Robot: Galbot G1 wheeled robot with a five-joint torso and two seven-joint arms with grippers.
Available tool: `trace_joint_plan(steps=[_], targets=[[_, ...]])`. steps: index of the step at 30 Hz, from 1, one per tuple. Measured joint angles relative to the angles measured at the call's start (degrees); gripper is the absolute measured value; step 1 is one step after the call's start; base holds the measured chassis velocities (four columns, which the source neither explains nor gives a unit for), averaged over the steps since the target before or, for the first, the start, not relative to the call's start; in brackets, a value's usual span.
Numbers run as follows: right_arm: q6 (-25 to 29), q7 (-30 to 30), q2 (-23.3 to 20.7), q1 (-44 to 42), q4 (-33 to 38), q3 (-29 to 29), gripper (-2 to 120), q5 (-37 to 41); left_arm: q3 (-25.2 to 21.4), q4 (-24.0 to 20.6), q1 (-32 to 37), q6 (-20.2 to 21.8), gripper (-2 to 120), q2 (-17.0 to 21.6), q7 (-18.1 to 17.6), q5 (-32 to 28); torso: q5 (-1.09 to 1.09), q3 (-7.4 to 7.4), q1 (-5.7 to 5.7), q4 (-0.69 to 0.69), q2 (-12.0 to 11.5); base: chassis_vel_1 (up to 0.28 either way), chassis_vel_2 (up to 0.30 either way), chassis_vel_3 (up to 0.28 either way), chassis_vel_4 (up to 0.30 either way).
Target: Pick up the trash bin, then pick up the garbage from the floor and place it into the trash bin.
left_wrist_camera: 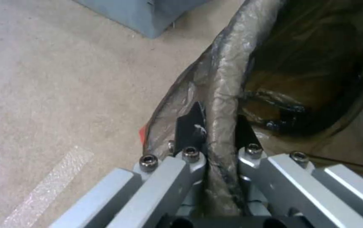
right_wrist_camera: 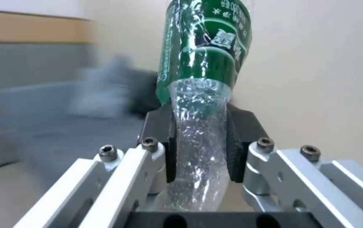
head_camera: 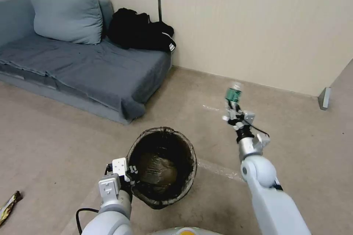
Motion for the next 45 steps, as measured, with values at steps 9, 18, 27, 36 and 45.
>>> trace_joint_plan(steps=[9,18,27,36,45], targets=[[5.5,-11.3,-6.6,-7.6,7.1,-11.5,19,-5.3,-0.1,0.2,-0.3,0.3,0,1.5,0.0,-0.9,0.01,0.0,0.0,0.01,0.0,0.0,0.0,0.0,0.0],[7.4,-13.4,-5.6,-8.4,1.7,-16.8,19,-9.4,0.2,0.2,-0.3,0.4,0,1.0,0.0,-0.7,0.01,0.0,0.0,0.0,0.0,0.0,0.0,0.0,0.0],[8.5,-14.7,-4.1,-6.9,-4.8,-17.2,19,-9.1,0.2,-0.1,-0.1,0.5,0,0.6,0.1,-0.5,0.01,0.0,0.0,0.01,0.0,0.0,0.0,0.0,0.0],[9.1,-15.2,-3.7,-6.6,-7.3,-16.4,34,-10.4,0.2,-0.3,-0.1,0.4,0,0.6,0.2,-0.5,0.01,0.0,0.0,0.0,0.0,0.0,0.0,0.0,0.0],[9.1,-15.6,-3.7,-6.8,-6.7,-16.1,65,-10.7,-0.2,-0.3,-0.1,-0.2,0,0.9,1.5,-0.3,0.01,0.0,0.0,0.0,0.0,0.0,0.0,0.0,0.0]])
